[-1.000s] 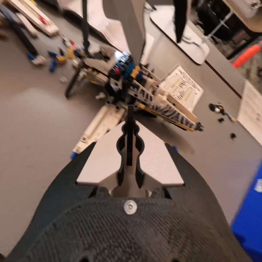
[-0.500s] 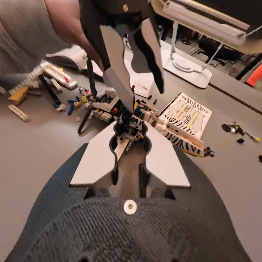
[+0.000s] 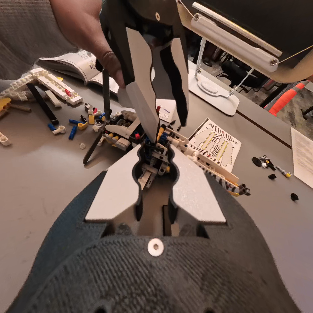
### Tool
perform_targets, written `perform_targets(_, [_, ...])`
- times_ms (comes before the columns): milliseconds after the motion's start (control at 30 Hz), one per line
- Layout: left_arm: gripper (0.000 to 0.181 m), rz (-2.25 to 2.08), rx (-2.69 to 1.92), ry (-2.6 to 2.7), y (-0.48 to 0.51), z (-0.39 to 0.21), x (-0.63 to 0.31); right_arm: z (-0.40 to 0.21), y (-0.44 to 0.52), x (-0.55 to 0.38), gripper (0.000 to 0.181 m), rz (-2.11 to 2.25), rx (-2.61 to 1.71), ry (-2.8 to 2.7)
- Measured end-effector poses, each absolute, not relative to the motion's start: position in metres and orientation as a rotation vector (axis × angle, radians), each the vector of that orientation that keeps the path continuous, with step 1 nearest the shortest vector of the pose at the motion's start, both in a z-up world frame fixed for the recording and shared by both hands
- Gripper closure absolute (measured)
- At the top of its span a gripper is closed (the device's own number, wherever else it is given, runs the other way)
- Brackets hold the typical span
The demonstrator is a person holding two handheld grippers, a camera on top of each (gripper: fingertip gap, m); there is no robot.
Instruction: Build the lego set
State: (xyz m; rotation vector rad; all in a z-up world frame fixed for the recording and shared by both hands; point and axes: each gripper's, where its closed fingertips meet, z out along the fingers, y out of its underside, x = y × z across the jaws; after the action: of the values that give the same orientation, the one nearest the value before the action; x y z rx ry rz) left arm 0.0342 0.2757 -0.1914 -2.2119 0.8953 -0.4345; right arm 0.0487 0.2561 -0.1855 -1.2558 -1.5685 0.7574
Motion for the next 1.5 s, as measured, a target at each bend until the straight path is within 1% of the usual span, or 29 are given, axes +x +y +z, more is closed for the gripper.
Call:
perform_targets(67, [0.121, -0.445, -2.218, 0.894, 0.275, -0.192, 0.034, -0.186, 0.256, 0.048, 0.159, 0.762, -1.263, -1.559])
perform_targets(267, [0.126, -0.482, -2.235, 0.905, 0.271, -0.195, 0.037, -0.186, 0.257, 0.049, 0.159, 0.747, -1.257, -1.547])
perform_targets(933, [0.128, -0.500, -2.247, 0.879, 0.274, -0.197, 0.036, -0.186, 0.269, 0.052, 0.160, 0.846, -1.384, -1.458])
perform_targets(1033, [0.126, -0.431, -2.225, 0.930, 0.276, -0.195, 0.035, -0.186, 0.268, 0.052, 0.160, 0.847, -1.383, -1.458])
perform_targets(1167, [0.128, -0.342, -2.211, 1.071, 0.276, -0.193, 0.037, -0.186, 0.268, 0.052, 0.159, 0.857, -1.390, -1.462])
perform_targets(1267, [0.126, -0.276, -2.196, 1.193, 0.278, -0.191, 0.039, -0.189, 0.269, 0.051, 0.159, 0.853, -1.406, -1.473])
perform_targets(1500, [0.128, -0.282, -2.187, 1.314, 0.278, -0.191, 0.042, -0.189, 0.269, 0.051, 0.158, 0.863, -1.413, -1.473])
